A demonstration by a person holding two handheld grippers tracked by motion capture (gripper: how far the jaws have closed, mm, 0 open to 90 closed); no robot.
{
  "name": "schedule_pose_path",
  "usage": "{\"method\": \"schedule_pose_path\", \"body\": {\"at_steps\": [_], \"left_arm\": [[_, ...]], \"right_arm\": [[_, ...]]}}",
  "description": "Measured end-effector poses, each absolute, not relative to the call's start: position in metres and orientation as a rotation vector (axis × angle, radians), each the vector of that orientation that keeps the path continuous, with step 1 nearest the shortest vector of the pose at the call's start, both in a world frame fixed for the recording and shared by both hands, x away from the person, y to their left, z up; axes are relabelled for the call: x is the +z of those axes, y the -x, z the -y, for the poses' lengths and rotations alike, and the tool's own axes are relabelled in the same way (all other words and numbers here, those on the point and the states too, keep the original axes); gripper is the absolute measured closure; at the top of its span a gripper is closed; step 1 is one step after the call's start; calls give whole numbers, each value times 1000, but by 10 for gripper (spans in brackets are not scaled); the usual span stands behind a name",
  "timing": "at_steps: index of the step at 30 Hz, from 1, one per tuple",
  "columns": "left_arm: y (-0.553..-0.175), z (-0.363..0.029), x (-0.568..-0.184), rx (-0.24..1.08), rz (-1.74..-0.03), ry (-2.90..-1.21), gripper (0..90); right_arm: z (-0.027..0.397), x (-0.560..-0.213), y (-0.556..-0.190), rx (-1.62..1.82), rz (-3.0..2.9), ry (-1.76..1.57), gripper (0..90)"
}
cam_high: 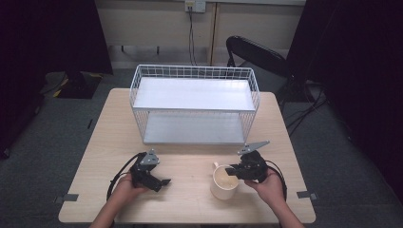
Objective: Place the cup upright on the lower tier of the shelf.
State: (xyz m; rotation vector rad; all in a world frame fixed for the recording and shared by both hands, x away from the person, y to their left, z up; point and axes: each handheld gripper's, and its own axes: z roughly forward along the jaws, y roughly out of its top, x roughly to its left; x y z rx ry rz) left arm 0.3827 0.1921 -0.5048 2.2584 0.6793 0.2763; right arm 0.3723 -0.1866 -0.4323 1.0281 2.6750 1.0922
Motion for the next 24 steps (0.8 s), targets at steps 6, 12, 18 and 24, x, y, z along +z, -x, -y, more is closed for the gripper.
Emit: {"method": "schedule_pose_path", "body": {"at_steps": [6, 12, 18, 24], "left_arm": [[-383, -192, -505, 276, -680, -2258, 0], [-383, -192, -505, 276, -680, -2258, 0], [-383, -192, -505, 276, -680, -2258, 0], [-383, -192, -505, 277, -679, -2259, 0]], "right_arm": [[190, -433, -372, 1095, -2626, -1098, 829], [188, -429, -374, 1119, -2570, -1139, 830], [180, -420, -382, 1099, -2506, -1141, 830], [167, -416, -390, 1070, -2450, -1137, 830]]}}
